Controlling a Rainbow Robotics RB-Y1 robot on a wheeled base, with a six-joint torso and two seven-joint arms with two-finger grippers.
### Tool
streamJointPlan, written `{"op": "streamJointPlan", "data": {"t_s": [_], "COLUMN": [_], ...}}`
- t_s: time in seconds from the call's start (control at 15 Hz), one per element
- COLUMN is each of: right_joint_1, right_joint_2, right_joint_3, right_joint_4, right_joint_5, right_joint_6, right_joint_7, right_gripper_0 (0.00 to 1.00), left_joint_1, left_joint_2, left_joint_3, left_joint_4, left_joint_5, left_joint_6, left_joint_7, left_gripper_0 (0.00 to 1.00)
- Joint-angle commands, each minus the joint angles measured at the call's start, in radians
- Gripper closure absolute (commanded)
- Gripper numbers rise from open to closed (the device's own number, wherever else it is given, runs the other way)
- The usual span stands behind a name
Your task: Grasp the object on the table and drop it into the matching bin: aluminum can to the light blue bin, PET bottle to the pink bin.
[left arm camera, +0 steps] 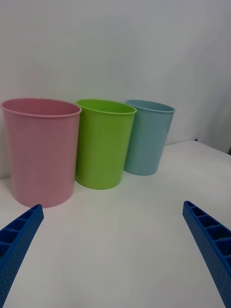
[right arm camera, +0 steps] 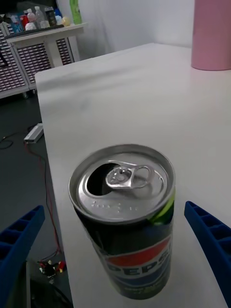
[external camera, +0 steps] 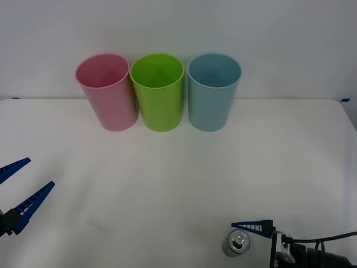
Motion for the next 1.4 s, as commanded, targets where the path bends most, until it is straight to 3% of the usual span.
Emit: {"op": "streamJointPlan", "data": {"t_s": [0.07,0.67,0.8,0.87,1.4], "right_joint_1": [0.0,0.005,0.005,0.003,0.003], "right_joint_2": [0.019,0.034,0.034,0.034,0.034], "right_joint_3": [0.016,0.032,0.033,0.035,0.038], "right_joint_4": [0.0,0.0,0.0,0.0,-0.001], "right_joint_5": [0.003,0.002,-0.003,-0.009,-0.052], "right_joint_6": [0.022,0.057,0.056,0.053,0.053], "right_joint_7": [0.02,0.053,0.063,0.07,0.081], "right_gripper_0": [0.0,0.0,0.8,1.0,1.0], "left_joint_1": [0.0,0.0,0.0,0.0,0.0], "left_joint_2": [0.0,0.0,0.0,0.0,0.0], "left_joint_3": [0.0,0.0,0.0,0.0,0.0], "left_joint_4": [0.0,0.0,0.0,0.0,0.0], "left_joint_5": [0.0,0.0,0.0,0.0,0.0], "left_joint_6": [0.0,0.0,0.0,0.0,0.0], "left_joint_7": [0.0,0.0,0.0,0.0,0.0], "left_gripper_0": [0.0,0.0,0.0,0.0,0.0]}}
